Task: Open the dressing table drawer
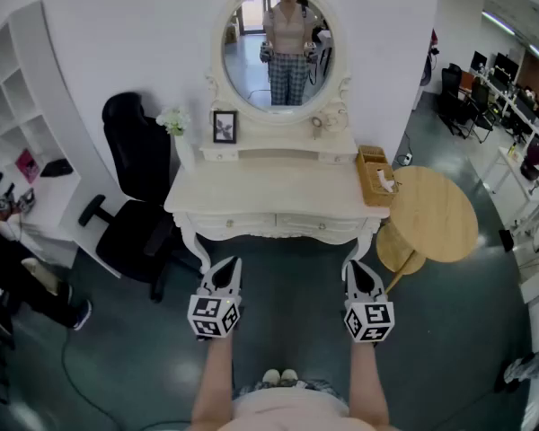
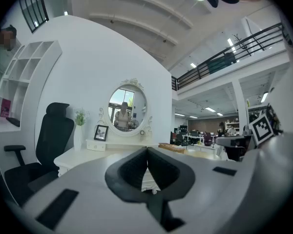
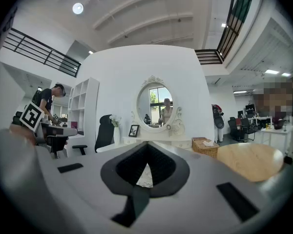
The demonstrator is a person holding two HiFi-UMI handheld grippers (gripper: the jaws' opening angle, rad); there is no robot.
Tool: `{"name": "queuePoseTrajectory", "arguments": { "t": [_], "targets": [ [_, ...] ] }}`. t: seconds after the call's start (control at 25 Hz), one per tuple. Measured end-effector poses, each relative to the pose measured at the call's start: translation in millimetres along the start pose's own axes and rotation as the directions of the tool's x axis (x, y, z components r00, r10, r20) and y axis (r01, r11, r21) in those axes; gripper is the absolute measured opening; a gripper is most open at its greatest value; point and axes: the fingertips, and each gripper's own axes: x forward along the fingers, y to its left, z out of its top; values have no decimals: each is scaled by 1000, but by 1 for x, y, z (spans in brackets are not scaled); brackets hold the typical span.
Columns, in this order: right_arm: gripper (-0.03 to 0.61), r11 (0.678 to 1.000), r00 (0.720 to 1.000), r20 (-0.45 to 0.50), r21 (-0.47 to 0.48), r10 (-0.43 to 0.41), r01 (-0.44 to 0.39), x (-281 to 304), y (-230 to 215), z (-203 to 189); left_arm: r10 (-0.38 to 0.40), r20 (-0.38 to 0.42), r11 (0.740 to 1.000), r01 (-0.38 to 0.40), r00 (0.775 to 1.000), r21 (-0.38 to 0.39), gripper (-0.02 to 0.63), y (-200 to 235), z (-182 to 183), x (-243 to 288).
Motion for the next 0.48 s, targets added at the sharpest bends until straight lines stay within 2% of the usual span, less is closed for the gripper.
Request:
{"name": "queuePoseTrajectory", "arguments": {
  "t": [0.48],
  "targets": [
    [14,1000,999,17,0,29,-29,5,12,6,-3,-1,1000,3,1000,-6,28,4,-1,0]
  ]
}}
